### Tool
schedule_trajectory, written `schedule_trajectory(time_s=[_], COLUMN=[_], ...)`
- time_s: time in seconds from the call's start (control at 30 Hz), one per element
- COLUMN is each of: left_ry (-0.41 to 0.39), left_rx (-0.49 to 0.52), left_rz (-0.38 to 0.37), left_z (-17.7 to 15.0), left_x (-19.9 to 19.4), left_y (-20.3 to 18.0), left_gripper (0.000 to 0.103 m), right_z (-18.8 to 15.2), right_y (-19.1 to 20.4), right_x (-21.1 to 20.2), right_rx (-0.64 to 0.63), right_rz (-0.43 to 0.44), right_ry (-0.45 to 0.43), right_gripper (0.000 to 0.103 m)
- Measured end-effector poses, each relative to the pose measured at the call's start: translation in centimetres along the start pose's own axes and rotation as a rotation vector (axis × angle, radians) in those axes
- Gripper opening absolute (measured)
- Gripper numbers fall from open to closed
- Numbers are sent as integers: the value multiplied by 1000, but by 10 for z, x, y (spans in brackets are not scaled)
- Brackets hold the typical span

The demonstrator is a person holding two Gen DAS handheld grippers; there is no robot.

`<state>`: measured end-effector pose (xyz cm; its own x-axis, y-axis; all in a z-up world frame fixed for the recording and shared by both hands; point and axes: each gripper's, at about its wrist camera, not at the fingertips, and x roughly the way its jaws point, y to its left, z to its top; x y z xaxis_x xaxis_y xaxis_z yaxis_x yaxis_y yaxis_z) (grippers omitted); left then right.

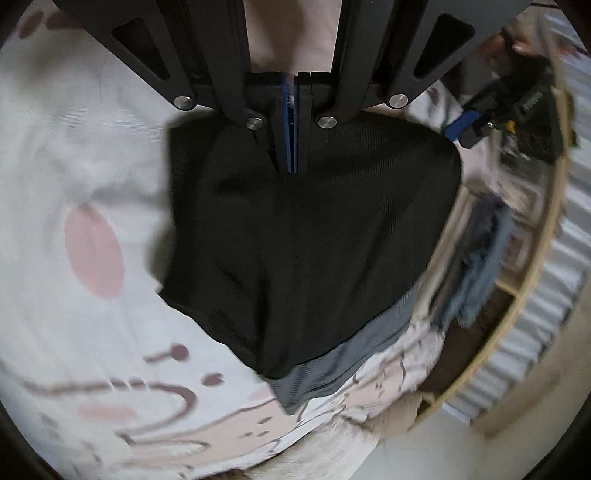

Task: Fold clothes

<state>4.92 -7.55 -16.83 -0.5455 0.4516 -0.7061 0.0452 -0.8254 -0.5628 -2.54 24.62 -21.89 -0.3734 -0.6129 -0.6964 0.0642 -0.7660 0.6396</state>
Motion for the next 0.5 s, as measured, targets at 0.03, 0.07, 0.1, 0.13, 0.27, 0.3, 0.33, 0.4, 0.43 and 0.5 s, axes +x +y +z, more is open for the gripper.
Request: schedule_trajectory(time_s=[0.03, 0.07, 0.1, 0.13, 0.27, 0.3, 0.33, 0.4, 0.43, 0.5], left_ry=[2, 4, 6, 12, 22, 24, 19, 10, 1, -19], left_rx=[16, 31, 47, 59, 90, 91, 94, 101, 112, 134], left_rz=[7, 14, 21, 29, 67, 72, 70, 66, 81, 110], left_z=[1, 1, 2, 1, -2, -2, -2, -1, 1, 4], left_x=[3, 6, 8, 12, 23, 25, 24, 21, 18, 12], left_y=[-2, -4, -7, -8, -11, -10, -10, -10, -9, -7], left_gripper=[41, 41, 41, 41, 26, 24, 21, 14, 13, 11], right_z=[0, 0, 1, 1, 0, -1, -2, -2, -2, -1], right_y=[-5, -7, -8, -6, 3, 6, 8, 7, 6, 6], right_x=[0, 1, 1, 2, 3, 4, 4, 4, 4, 4], right_rx=[16, 26, 29, 21, -32, -44, -54, -58, -59, -67], right_rz=[24, 37, 40, 33, -13, -24, -34, -37, -38, -44], right_ry=[3, 7, 11, 13, 5, 2, -1, -2, -2, -2], right_gripper=[0, 0, 0, 0, 0, 0, 0, 0, 0, 0])
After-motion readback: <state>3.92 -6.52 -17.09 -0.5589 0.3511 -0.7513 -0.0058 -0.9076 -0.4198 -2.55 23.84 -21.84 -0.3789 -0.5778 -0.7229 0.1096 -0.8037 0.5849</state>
